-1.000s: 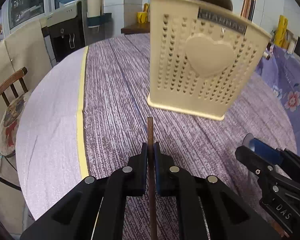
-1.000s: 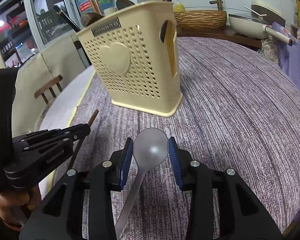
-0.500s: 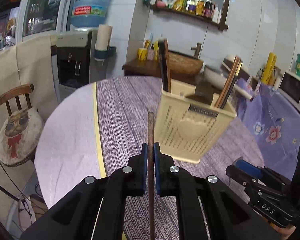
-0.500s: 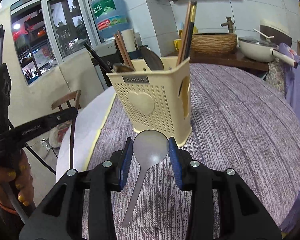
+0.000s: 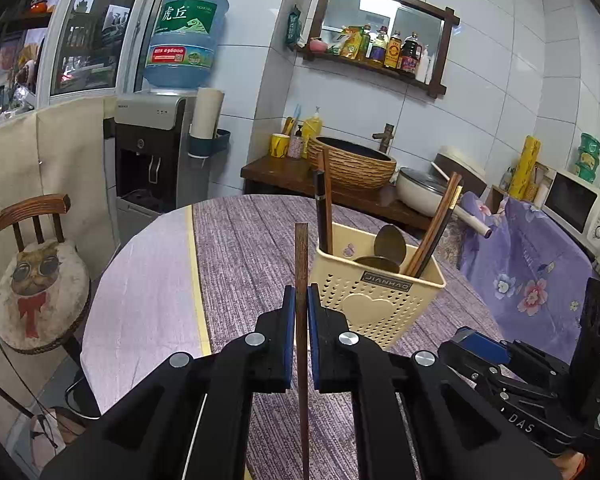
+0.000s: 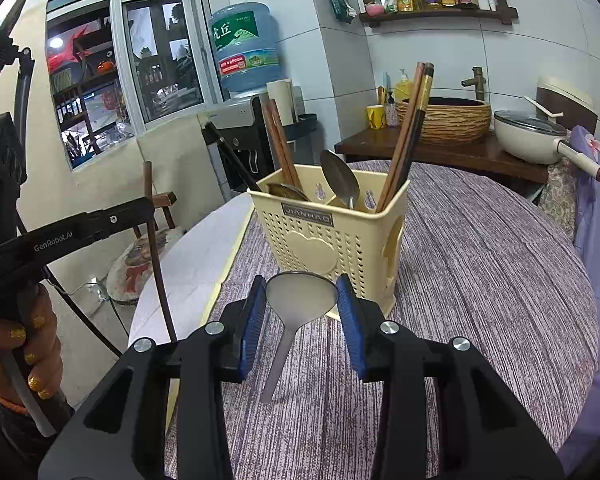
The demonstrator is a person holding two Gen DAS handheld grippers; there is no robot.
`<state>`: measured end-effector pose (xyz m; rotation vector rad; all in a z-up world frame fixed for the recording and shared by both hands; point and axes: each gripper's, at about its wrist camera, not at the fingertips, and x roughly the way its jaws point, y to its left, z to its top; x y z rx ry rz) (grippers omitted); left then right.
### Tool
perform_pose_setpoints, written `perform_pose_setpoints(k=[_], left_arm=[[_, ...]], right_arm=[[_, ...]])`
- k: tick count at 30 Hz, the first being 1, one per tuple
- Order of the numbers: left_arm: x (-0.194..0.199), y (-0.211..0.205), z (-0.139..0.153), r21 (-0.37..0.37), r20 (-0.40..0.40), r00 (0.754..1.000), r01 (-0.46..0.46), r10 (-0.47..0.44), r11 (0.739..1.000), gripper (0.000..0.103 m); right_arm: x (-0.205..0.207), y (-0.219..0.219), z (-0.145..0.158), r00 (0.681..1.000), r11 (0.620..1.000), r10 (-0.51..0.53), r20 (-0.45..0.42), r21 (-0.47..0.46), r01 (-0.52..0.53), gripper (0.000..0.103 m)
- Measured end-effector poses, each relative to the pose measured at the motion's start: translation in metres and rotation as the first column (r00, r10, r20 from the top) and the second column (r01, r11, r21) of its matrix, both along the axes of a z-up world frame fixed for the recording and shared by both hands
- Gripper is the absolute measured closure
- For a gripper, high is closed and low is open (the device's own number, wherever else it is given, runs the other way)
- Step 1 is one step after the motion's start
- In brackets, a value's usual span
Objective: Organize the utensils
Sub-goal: 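Lift the spoon and wooden chopstick and carry them toward the holder, then lower the spoon and chopstick into the holder and open both grippers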
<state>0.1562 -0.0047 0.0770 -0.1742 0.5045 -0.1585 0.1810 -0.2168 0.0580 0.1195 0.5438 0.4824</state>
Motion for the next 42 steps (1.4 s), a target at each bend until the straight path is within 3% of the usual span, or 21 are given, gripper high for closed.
perform_pose_setpoints(k=[8, 15, 18, 21, 24, 32, 38, 42], left_arm=[[0.000, 0.000, 0.028, -0.007, 0.064, 0.997, 0.032, -0.031, 0.999, 0.096], [0.013, -0.003, 0.100, -0.036, 0.210, 0.977, 0.041, -0.032, 0.999, 0.096], [0.025, -0.005, 0.135, -0.059, 0.285, 0.958, 0.010, 0.007, 0.998, 0.096], [0.045, -0.009, 0.152, -0.096, 0.314, 0.949, -0.008, 0.038, 0.995, 0.096], [0.064, -0.019, 0.148, -0.099, 0.341, 0.936, -0.062, 0.092, 0.993, 0.096], [0.089, -0.035, 0.093, -0.080, 0.348, 0.924, -0.139, 0.158, 0.987, 0.096], [0.076, -0.054, 0.068, 0.004, 0.377, 0.918, -0.135, 0.124, 0.991, 0.096], [0.080, -0.058, 0.055, 0.032, 0.353, 0.929, -0.129, 0.109, 0.991, 0.096]], right_arm=[[0.010, -0.005, 0.028, 0.999, 0.999, 0.021, 0.045, 0.024, -0.022, 0.066], [0.024, -0.008, 0.088, 0.982, 1.000, -0.013, 0.188, 0.002, 0.013, 0.066], [0.032, -0.011, 0.116, 0.969, 0.999, -0.037, 0.243, 0.000, 0.038, 0.066], [0.041, -0.010, 0.132, 0.947, 0.995, -0.080, 0.310, -0.031, 0.094, 0.066], [0.051, -0.009, 0.133, 0.933, 0.988, -0.115, 0.340, -0.055, 0.142, 0.066], [0.064, -0.005, 0.097, 0.933, 0.977, -0.132, 0.334, -0.115, 0.180, 0.066], [0.064, 0.003, 0.066, 0.942, 0.974, -0.111, 0.316, -0.152, 0.166, 0.066], [0.066, 0.005, 0.049, 0.951, 0.973, -0.109, 0.290, -0.164, 0.161, 0.066]])
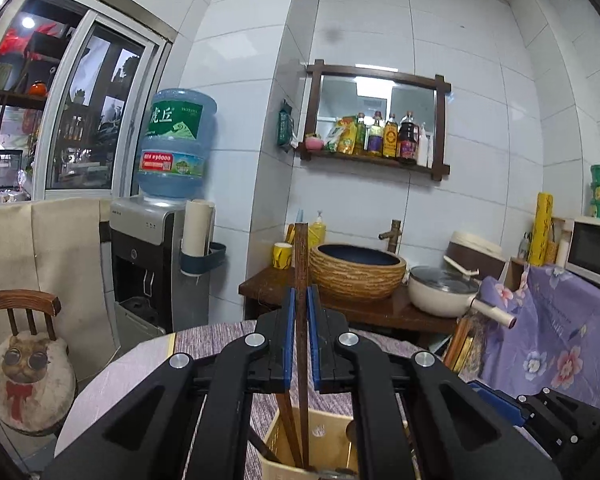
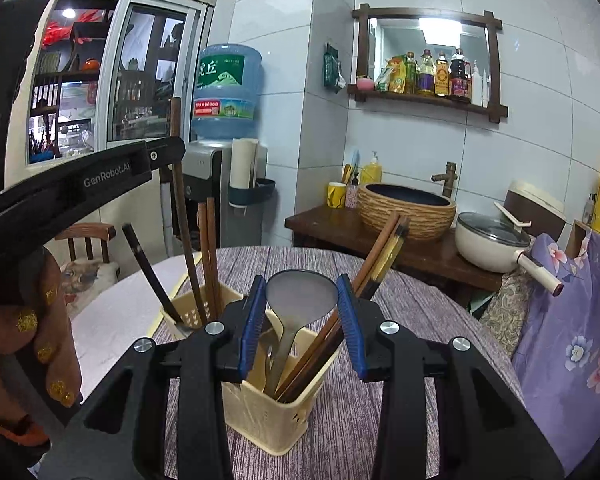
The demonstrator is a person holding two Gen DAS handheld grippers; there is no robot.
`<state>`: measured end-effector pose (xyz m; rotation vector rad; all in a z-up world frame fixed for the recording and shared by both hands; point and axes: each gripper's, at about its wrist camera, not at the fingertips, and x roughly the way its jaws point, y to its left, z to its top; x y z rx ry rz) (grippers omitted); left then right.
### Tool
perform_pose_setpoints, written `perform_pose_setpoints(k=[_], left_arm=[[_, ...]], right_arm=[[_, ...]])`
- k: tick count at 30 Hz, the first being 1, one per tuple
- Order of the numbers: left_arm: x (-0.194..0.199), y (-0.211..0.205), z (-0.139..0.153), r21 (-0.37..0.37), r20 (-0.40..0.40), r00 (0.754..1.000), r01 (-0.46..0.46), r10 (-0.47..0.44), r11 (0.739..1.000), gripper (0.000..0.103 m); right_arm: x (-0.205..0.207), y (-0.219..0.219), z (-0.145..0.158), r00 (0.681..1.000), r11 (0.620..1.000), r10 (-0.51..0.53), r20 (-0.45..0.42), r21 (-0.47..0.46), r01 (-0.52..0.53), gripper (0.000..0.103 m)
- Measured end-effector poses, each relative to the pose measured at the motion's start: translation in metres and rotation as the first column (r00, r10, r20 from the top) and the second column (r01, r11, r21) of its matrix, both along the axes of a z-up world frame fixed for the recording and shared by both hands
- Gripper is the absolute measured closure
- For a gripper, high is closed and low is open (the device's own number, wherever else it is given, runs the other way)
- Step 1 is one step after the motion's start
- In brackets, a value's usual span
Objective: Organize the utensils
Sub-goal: 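Lower the spoon and chopstick into the holder and open both grippers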
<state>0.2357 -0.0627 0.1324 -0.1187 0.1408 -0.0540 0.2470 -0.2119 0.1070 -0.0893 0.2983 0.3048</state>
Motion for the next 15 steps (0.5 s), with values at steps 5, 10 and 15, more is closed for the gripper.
perform_pose_setpoints(k=[5, 10, 15], left_arm=[[0.005, 0.001, -0.015, 0.009, -0.047, 0.999, 0.008, -0.008, 1.000, 0.096], [0.008, -0.002, -0.031, 0.029, -0.092, 0.996, 0.020, -0.018, 0.999, 0.096], [0.009, -0.004, -0.039, 0.041, -0.114, 0.993, 0.027, -0.022, 0.999, 0.095]], right_arm=[[0.003, -0.001, -0.016, 1.000, 1.000, 0.002, -0.025, 0.001, -0.002, 0.066], [0.003, 0.002, -0.030, 0.999, 1.000, 0.009, -0.043, -0.017, -0.010, 0.066], [0.002, 0.006, -0.035, 0.999, 1.000, 0.009, -0.044, -0.028, -0.010, 0.066]])
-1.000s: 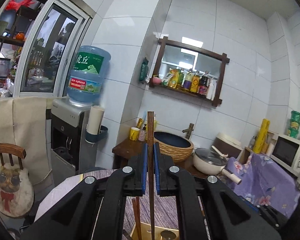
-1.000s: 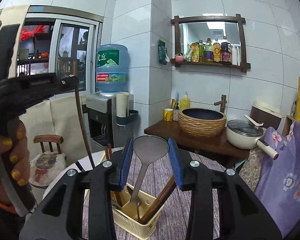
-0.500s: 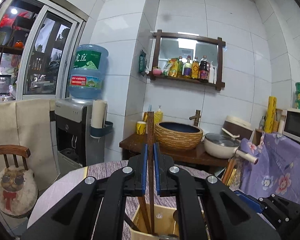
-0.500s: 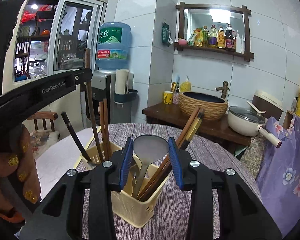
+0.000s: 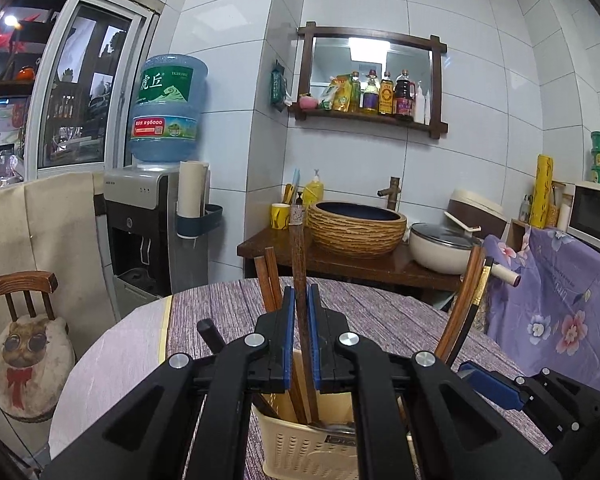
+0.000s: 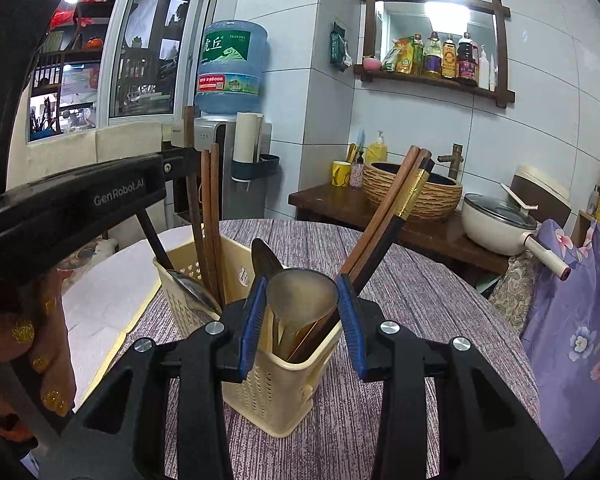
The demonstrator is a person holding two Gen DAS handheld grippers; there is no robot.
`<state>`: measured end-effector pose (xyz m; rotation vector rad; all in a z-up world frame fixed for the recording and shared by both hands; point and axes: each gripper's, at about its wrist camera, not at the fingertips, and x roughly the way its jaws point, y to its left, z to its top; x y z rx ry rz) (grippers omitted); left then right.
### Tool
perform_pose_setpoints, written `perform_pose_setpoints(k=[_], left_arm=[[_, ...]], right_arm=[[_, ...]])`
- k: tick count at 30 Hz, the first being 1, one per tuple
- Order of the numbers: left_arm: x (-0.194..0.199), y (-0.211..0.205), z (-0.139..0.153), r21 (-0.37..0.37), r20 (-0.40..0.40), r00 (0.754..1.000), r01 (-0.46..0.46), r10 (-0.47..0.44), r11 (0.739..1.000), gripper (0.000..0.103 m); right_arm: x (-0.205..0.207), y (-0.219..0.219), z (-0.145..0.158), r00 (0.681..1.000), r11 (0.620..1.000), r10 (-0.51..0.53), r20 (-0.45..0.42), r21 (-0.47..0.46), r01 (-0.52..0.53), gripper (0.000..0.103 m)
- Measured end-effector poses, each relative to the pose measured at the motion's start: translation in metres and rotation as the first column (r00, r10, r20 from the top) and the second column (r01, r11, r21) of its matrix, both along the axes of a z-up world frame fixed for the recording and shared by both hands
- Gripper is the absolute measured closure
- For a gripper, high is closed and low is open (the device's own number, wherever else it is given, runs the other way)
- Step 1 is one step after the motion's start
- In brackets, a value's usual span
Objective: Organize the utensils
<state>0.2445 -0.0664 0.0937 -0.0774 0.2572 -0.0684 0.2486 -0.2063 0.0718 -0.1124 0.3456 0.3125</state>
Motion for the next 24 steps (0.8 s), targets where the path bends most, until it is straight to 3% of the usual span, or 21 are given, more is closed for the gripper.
perform_pose_setpoints(k=[6, 9, 11, 15, 17, 20, 24], left_arm=[[-0.001, 0.001, 0.000, 0.003, -0.009, 1.000, 0.008, -0.008, 1.000, 0.095], [-0.007, 0.001, 0.004, 0.011, 0.008, 1.000, 0.015, -0.015, 1.000, 0.090], [-0.015, 0.004, 0.008, 0.003, 0.023, 1.000, 0.017, -0.017, 1.000, 0.068], [-0.040, 0.013, 0.016, -0.018, 0.075, 0.997, 0.018, -0.016, 1.000, 0.040], [-0.055, 0.017, 0.017, -0.015, 0.094, 0.995, 0.020, -0.019, 1.000, 0.019], [-0.083, 0.029, 0.010, 0.007, 0.117, 0.993, 0.003, -0.004, 1.000, 0.005], [-0.110, 0.053, -0.012, 0.018, 0.092, 0.995, -0.035, 0.033, 0.999, 0.005]], right_arm=[[0.000, -0.002, -0.001, 1.000, 1.000, 0.001, 0.004, 0.014, -0.001, 0.065], [-0.003, -0.005, 0.000, 1.000, 0.999, -0.002, 0.025, 0.034, 0.001, 0.051], [-0.008, -0.008, 0.001, 0.999, 0.999, 0.005, 0.036, 0.050, -0.007, 0.047], [-0.024, -0.011, 0.006, 0.998, 0.998, 0.003, 0.069, 0.063, -0.007, 0.039], [-0.035, -0.013, 0.007, 0.997, 0.998, 0.000, 0.083, 0.066, -0.005, 0.036], [-0.055, -0.019, 0.006, 0.995, 0.997, -0.032, 0.094, 0.073, 0.025, 0.024], [-0.087, -0.030, -0.004, 0.993, 0.993, -0.057, 0.101, 0.109, 0.046, 0.010]])
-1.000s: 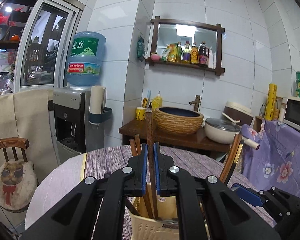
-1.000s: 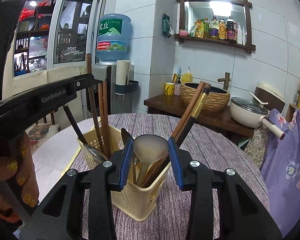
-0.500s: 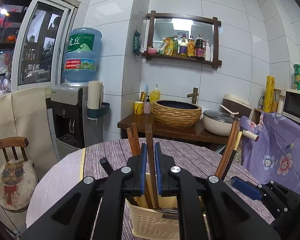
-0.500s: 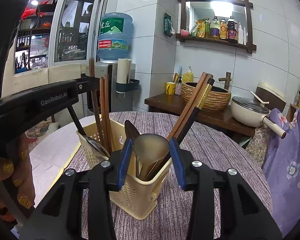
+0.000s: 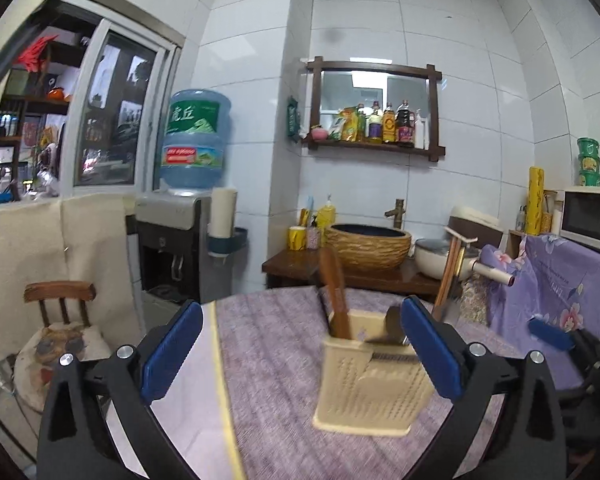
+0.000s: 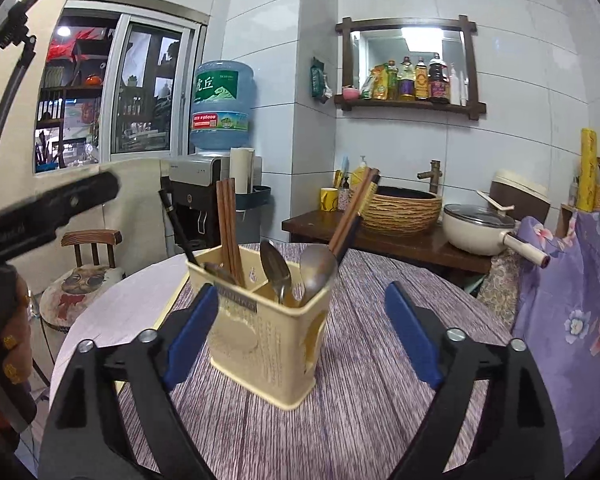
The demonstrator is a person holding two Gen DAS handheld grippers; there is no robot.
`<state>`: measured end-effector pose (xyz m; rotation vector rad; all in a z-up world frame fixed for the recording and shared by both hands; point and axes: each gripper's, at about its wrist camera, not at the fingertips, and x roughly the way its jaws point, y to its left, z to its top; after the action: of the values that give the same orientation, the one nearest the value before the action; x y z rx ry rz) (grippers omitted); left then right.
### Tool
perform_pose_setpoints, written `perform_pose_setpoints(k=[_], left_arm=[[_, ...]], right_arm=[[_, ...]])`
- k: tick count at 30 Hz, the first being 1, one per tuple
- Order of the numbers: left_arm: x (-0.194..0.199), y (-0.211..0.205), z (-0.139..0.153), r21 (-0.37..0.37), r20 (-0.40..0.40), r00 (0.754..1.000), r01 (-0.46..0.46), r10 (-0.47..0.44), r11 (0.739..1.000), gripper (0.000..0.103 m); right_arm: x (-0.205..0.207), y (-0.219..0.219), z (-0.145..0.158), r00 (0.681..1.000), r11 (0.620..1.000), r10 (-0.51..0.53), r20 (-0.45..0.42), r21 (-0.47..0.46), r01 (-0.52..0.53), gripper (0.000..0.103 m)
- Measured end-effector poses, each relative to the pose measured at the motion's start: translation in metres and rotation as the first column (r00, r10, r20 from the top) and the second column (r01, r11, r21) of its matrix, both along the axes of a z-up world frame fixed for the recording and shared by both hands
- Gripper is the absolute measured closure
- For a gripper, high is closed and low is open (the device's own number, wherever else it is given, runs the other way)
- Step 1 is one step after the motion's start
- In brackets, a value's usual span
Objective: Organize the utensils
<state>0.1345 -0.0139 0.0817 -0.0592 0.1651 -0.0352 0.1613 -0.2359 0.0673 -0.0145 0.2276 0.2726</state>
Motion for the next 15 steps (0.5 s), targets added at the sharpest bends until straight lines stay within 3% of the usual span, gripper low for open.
perform_pose_setpoints(k=[6, 10, 15], left_arm=[[-0.043, 0.030, -0.044, -0.017, -0.113, 0.993, -0.039, 0.037, 0.999, 0.005], [-0.080, 0.036, -0.065, -0.026, -0.128, 0.991, -0.053, 0.049, 0.998, 0.005], [-0.112, 0.028, -0.079, 0.036, -0.131, 0.990, -0.039, 0.044, 0.999, 0.005]], right_arm=[[-0.053, 0.003, -0.034, 1.000, 1.000, 0.020, -0.010, 0.006, -0.020, 0.006], [-0.087, 0.005, -0.050, 0.998, 0.998, 0.052, -0.027, 0.048, -0.050, 0.006], [-0.122, 0.004, -0.057, 0.996, 0.992, 0.084, -0.018, 0.099, -0.081, 0.006]])
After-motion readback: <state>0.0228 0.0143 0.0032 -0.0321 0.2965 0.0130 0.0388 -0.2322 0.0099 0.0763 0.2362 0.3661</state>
